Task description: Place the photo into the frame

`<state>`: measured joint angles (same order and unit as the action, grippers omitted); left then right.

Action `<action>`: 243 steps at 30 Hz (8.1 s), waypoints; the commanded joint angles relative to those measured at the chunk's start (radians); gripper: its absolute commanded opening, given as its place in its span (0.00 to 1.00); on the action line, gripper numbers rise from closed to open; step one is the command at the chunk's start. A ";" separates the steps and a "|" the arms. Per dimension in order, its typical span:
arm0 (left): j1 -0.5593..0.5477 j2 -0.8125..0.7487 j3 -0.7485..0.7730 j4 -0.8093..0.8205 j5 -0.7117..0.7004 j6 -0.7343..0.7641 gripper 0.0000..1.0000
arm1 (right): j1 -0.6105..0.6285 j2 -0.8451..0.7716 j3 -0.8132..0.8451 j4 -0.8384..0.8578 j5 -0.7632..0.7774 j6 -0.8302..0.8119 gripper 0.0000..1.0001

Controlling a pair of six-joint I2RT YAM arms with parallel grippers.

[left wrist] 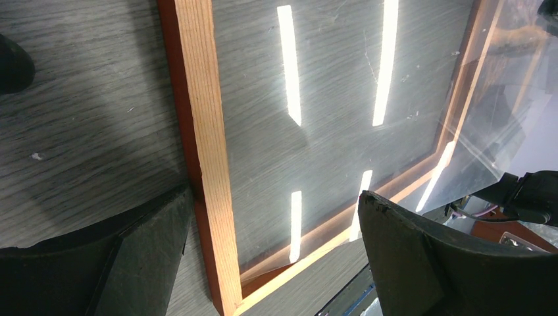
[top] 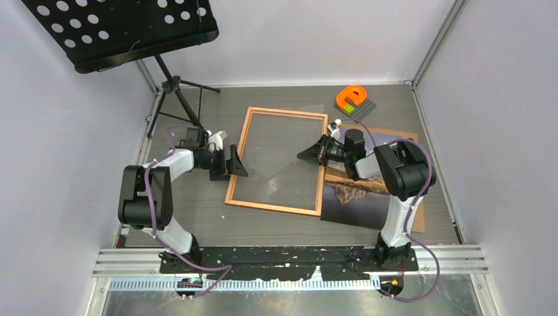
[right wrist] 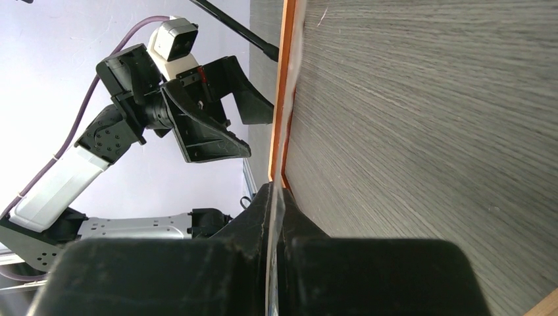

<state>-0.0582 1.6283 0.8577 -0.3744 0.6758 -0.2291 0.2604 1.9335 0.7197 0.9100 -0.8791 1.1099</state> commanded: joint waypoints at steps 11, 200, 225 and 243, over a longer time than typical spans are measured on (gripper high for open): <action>0.004 0.023 0.012 0.028 0.005 -0.004 1.00 | 0.017 -0.025 0.005 0.022 0.022 -0.013 0.06; -0.539 0.396 0.508 0.231 -0.234 -0.202 0.99 | 0.041 -0.100 0.293 -0.782 0.234 -0.543 0.56; -0.537 0.407 0.499 0.233 -0.249 -0.190 0.99 | 0.028 -0.188 0.347 -0.989 0.316 -0.672 0.60; -0.537 0.402 0.488 0.232 -0.264 -0.177 0.99 | 0.005 -0.223 0.363 -1.076 0.355 -0.743 0.60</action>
<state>-0.5900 2.0186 1.3586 -0.1684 0.4362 -0.4297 0.2722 1.7718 1.0378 -0.1692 -0.5304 0.3965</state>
